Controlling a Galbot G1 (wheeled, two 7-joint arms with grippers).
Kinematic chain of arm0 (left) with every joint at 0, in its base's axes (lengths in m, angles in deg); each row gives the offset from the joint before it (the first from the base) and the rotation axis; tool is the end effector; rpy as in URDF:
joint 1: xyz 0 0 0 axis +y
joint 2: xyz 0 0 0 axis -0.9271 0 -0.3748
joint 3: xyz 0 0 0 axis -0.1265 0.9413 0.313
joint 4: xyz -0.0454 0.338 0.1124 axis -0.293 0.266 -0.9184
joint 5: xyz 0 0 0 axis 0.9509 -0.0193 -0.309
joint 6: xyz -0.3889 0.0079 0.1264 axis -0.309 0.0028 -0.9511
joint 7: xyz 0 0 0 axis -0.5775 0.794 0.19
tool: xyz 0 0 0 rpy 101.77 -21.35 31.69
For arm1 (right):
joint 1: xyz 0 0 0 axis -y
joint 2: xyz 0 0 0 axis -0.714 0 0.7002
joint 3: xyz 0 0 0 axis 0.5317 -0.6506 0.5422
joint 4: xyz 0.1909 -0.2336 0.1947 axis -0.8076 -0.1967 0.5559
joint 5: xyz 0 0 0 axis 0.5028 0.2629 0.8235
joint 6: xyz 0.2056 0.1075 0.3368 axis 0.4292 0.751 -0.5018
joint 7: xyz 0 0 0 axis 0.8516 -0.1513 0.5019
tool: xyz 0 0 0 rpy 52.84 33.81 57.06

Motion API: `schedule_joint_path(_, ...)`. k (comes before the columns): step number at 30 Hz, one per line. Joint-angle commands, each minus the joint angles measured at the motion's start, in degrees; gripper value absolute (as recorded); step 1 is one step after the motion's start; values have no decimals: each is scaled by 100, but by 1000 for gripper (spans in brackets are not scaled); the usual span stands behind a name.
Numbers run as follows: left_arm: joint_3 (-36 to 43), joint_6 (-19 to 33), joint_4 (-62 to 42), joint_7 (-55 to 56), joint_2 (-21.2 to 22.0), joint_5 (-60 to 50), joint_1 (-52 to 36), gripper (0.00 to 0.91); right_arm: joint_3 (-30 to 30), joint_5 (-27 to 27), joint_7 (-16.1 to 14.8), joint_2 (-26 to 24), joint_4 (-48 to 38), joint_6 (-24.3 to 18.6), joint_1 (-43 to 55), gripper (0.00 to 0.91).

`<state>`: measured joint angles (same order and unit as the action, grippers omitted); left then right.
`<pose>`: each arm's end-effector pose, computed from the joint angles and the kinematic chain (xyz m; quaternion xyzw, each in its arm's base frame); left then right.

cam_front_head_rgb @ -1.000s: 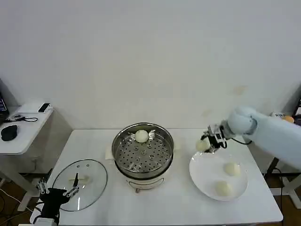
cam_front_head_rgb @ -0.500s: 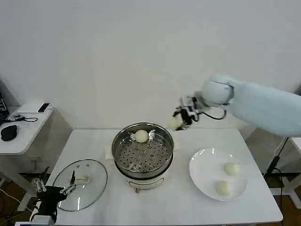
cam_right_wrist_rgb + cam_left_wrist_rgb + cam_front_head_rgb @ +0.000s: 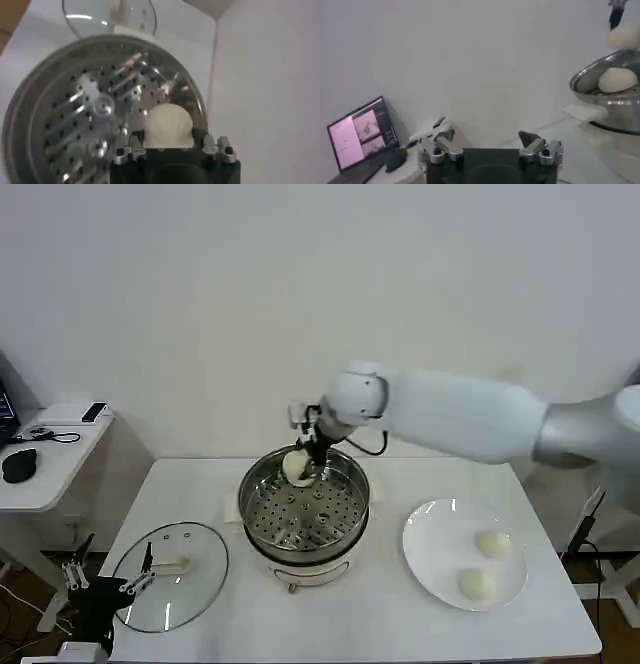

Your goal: Take steamed baozi put them in steamer then cover it.

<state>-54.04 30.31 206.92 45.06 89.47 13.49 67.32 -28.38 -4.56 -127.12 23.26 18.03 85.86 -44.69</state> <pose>0.1691 0.1129 -0.2531 0.0739 -0.9650 -0.2427 0.0669 0.5587 0.2290 -0.0829 0.5536 -0.5871 0.5287 0.2632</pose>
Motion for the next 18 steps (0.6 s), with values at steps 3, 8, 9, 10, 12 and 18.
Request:
schedule_joint_path(3, -30, 11, -29, 1, -11, -13, -18, 907, 22, 300, 227, 668, -484, 371, -444, 655)
schedule_joint_path(8, -19, 15, -31, -3, -14, -16, -11, 907, 52, 295, 258, 735, -606, 398, -571, 655)
schedule_joint_path(9, -21, 16, -31, -4, -19, -18, -13, 907, 50, 290, 257, 742, -607, 401, -588, 655)
schedule_joint_path(10, -23, 16, -33, -5, -22, -20, -16, 907, 51, 293, 257, 743, -607, 403, -595, 655)
schedule_joint_path(12, -20, 18, -42, -12, -24, -17, -24, 907, 41, 228, 259, 761, -623, 402, -621, 655)
schedule_joint_path(18, 6, 35, -55, -7, 3, -30, -9, 907, 61, 149, 256, 831, -660, 424, -673, 655)
